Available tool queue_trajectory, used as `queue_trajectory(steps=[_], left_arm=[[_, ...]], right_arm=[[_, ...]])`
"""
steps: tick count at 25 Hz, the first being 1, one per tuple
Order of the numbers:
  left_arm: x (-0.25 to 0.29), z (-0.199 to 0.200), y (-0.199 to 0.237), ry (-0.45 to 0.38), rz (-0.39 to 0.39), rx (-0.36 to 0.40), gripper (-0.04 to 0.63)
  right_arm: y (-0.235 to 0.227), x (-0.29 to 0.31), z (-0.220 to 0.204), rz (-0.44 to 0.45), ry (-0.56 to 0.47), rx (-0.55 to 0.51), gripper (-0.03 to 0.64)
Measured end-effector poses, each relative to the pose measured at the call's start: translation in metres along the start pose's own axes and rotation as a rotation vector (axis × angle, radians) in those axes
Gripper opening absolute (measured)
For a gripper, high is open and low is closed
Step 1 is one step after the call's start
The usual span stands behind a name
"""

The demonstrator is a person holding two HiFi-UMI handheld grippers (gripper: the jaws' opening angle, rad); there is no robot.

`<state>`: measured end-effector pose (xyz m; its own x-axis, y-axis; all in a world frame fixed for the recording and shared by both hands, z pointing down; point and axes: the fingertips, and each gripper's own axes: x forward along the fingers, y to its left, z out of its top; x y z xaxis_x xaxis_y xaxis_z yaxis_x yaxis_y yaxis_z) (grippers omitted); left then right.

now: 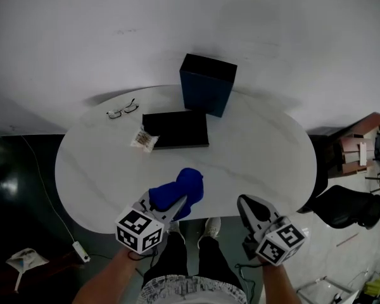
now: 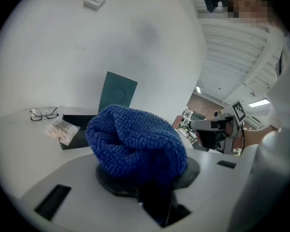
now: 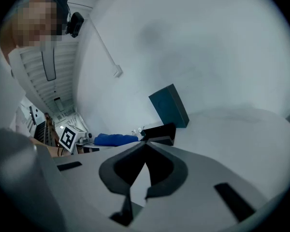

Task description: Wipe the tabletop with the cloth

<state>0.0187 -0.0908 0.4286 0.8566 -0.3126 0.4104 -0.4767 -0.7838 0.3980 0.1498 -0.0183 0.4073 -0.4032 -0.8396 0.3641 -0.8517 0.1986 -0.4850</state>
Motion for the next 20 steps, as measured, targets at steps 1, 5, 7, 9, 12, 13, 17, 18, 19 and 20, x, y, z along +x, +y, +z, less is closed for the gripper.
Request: queue_trajectory(steps=[1, 5, 7, 9, 12, 13, 17, 18, 19, 20], left_arm=[[-0.005, 0.004, 0.001, -0.010, 0.003, 0.003, 0.124], [-0.024, 0.019, 0.006, -0.053, 0.018, 0.014, 0.124], [-0.034, 0.028, 0.009, -0.075, 0.026, 0.019, 0.124], [-0.043, 0.037, 0.012, -0.096, 0.034, 0.025, 0.124], [-0.055, 0.049, 0.016, -0.125, 0.045, 0.034, 0.124], [-0.058, 0.053, 0.017, -0.135, 0.048, 0.037, 0.124], [-0.072, 0.066, 0.018, -0.169, 0.057, 0.049, 0.124], [-0.075, 0.069, 0.019, -0.177, 0.059, 0.051, 0.124], [-0.078, 0.073, 0.019, -0.184, 0.061, 0.054, 0.124], [-0.080, 0.076, 0.019, -0.191, 0.063, 0.056, 0.124]], right_arm=[[0.004, 0.002, 0.004, 0.004, -0.004, -0.010, 0.008], [0.021, 0.006, 0.020, 0.021, -0.020, -0.051, 0.008], [0.029, 0.008, 0.027, 0.029, -0.028, -0.067, 0.008], [0.038, 0.011, 0.033, 0.035, -0.034, -0.082, 0.008], [0.049, 0.014, 0.041, 0.046, -0.040, -0.103, 0.008], [0.052, 0.015, 0.043, 0.050, -0.043, -0.111, 0.008], [0.066, 0.019, 0.054, 0.063, -0.055, -0.139, 0.008], [0.068, 0.020, 0.058, 0.066, -0.059, -0.146, 0.008], [0.071, 0.021, 0.062, 0.069, -0.063, -0.152, 0.008], [0.074, 0.022, 0.065, 0.073, -0.068, -0.158, 0.008]])
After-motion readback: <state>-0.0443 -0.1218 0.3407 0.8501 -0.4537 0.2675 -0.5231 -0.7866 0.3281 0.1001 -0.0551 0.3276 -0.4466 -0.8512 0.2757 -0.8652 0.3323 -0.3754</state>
